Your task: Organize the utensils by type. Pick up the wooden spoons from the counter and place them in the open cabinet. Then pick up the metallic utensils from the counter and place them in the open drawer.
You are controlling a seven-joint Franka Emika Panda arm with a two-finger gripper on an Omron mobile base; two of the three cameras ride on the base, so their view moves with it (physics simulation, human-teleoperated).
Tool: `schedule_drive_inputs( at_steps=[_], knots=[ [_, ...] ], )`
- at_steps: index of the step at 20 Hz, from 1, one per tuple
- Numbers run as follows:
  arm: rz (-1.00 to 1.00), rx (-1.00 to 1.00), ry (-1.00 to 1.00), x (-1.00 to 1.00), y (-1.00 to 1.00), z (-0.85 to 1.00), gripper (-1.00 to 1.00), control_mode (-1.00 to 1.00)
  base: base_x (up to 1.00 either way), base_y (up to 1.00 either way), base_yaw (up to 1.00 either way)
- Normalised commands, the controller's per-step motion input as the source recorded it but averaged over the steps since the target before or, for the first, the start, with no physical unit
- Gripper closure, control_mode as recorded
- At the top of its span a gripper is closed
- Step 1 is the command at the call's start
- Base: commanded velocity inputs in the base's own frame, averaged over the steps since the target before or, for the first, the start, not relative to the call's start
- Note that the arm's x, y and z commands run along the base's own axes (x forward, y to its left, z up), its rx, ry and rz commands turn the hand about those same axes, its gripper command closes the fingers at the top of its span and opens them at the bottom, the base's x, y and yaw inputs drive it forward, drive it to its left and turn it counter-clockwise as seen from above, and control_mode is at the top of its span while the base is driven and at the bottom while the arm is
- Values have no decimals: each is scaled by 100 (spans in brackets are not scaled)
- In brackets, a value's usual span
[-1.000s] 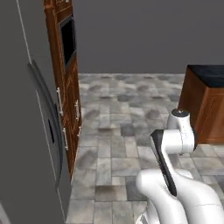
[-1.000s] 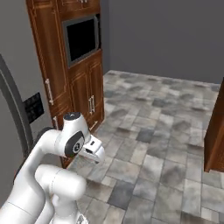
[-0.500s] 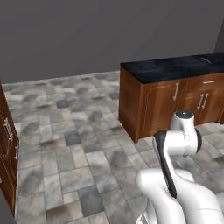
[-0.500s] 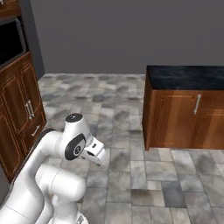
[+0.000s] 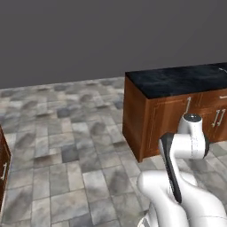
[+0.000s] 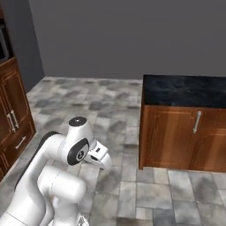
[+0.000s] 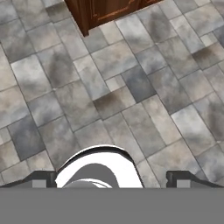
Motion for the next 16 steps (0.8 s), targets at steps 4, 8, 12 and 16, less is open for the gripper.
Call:
schedule_drive_inputs(
  at_steps=[4,8,12,16],
  knots=[
    [0,0,0,0,0,0,-100,100,84,-42,26],
    [0,0,0,0,0,0,-100,100,70,-56,19],
    [0,0,0,0,0,0,-100,100,52,-80,3],
    [0,0,0,0,0,0,-100,100,40,-88,0]
  ],
)
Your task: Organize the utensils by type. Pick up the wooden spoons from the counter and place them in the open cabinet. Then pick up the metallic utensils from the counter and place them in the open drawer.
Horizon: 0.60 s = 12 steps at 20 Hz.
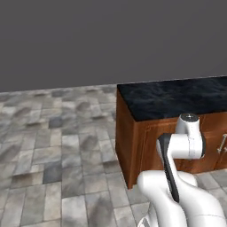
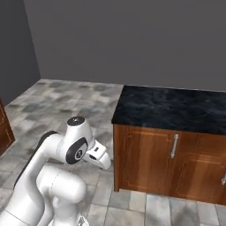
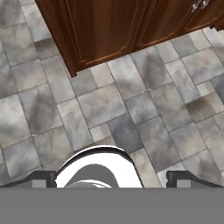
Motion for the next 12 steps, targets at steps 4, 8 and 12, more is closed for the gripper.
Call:
schedule_drive_inputs(
  at_steps=[4,8,12],
  knots=[
    [0,0,0,0,0,0,-100,100,30,-94,0],
    [0,0,0,0,0,0,-100,100,30,-94,0],
    [0,0,0,0,0,0,-100,100,28,-95,0]
  ],
)
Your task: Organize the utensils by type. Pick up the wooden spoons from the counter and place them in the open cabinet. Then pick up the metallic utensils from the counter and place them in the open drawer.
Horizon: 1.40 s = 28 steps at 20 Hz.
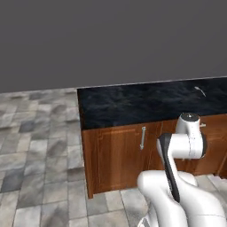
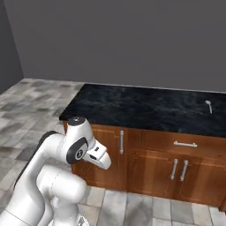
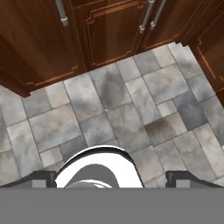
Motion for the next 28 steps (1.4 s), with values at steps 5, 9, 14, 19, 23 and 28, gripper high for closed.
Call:
schedule_drive_inputs(
  at_steps=[5,9,14,19,23,28],
  knots=[
    [0,0,0,0,0,0,-100,100,31,-93,0],
    [0,0,0,0,0,0,-100,100,44,-80,4],
    [0,0,0,0,0,0,-100,100,64,-60,20],
    [0,0,0,0,0,0,-100,100,73,-52,24],
    [0,0,0,0,0,0,-100,100,63,-60,19],
    [0,0,0,0,0,0,-100,100,56,-71,5]
  ],
)
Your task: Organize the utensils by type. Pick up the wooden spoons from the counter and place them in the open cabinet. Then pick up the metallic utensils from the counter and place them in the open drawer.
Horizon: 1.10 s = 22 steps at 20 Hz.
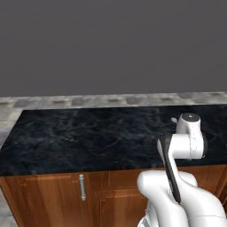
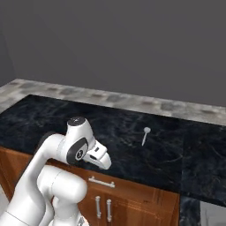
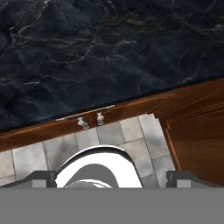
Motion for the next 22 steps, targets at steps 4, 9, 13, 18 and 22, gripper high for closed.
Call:
schedule_drive_inputs(
  at_steps=[4,9,13,18,22],
  knots=[
    [0,0,0,0,0,0,-100,100,29,-47,0],
    [0,0,0,0,0,0,-100,100,1,-5,0],
    [0,0,0,0,0,0,-100,100,0,0,0],
    [0,0,0,0,0,0,-100,100,6,-8,0],
    [8,6,4,43,-36,0,-100,-100,10,-8,0]
  ],
)
